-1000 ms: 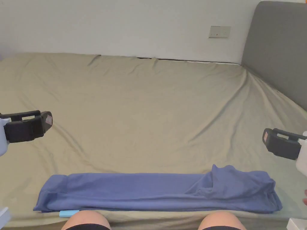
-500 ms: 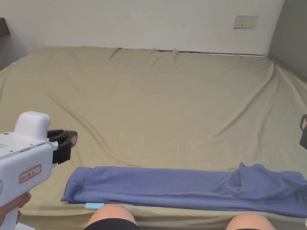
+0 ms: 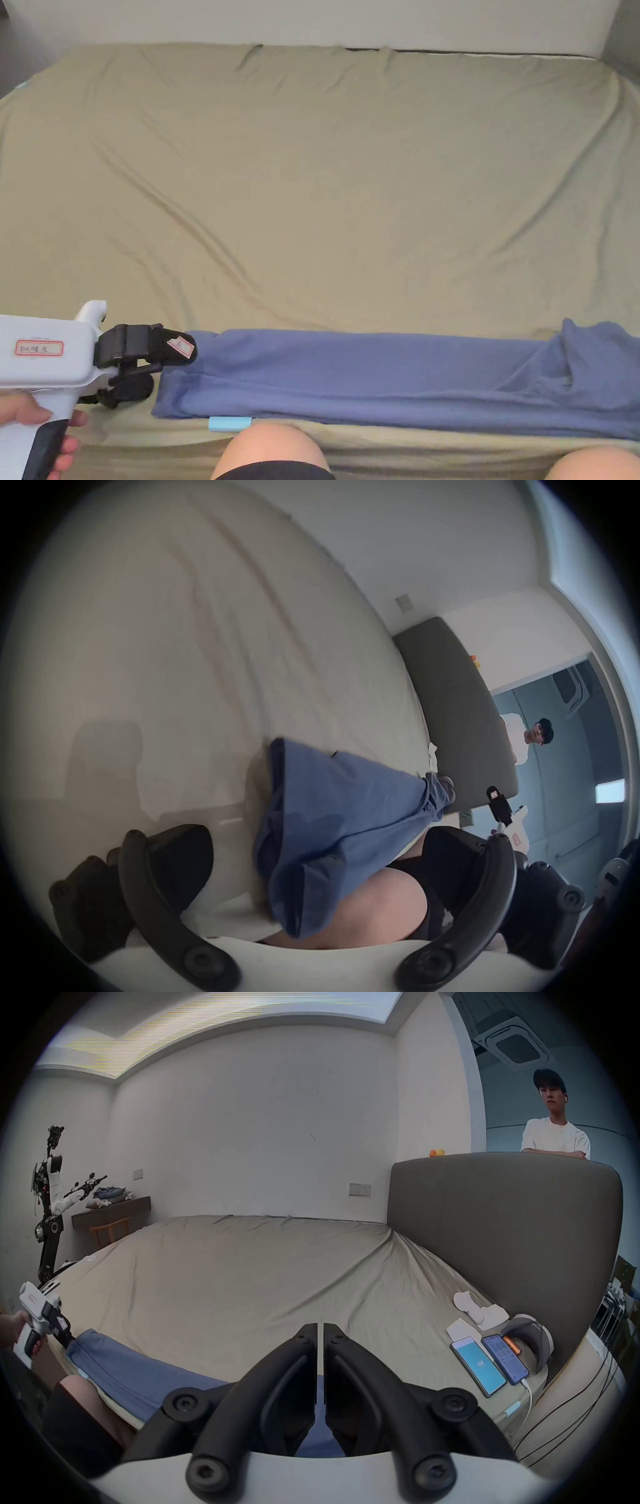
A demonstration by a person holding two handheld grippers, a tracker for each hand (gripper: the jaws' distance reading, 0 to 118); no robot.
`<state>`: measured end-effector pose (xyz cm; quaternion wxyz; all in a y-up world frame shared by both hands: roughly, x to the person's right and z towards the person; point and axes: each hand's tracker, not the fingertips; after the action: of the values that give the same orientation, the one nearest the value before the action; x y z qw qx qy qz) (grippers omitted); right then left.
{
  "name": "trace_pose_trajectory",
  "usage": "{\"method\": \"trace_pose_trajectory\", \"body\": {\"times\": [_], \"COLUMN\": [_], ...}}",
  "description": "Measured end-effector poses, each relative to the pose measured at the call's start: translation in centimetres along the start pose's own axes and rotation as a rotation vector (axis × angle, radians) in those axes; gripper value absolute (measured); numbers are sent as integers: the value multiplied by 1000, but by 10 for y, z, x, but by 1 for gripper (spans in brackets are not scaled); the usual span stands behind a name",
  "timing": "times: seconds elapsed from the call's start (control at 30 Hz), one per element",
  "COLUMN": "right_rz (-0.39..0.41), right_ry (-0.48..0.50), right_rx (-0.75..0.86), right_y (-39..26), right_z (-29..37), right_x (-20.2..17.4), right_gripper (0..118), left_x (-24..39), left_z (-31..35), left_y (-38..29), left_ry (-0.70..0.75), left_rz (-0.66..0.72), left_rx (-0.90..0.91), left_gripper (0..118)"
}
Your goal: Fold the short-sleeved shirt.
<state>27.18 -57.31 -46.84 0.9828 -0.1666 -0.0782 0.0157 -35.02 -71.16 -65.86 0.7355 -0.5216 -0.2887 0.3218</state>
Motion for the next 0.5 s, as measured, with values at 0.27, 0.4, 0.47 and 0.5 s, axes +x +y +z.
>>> {"method": "trace_pose_trajectory", "body": {"times": [0.27, 0.4, 0.47, 0.5], "right_rz": [-22, 28, 37, 38], "right_ry": [11, 8, 13, 17], "right_rx": [-46, -52, -55, -57], "right_y": [-4, -7, -8, -9], "right_z": [-13, -14, -14, -14], "right_x": [1, -1, -2, -1], "right_gripper": [5, 5, 5, 5], "left_x": [26, 32, 40, 43], "left_z": [-48, -58, -49, -42], "left_y": [5, 2, 3, 5], "left_ry": [-112, -64, -32, -39], "left_rz": [-85, -115, -131, -132], "left_rx": [-16, -35, -2, 1], "left_gripper": [69, 15, 15, 15]}}
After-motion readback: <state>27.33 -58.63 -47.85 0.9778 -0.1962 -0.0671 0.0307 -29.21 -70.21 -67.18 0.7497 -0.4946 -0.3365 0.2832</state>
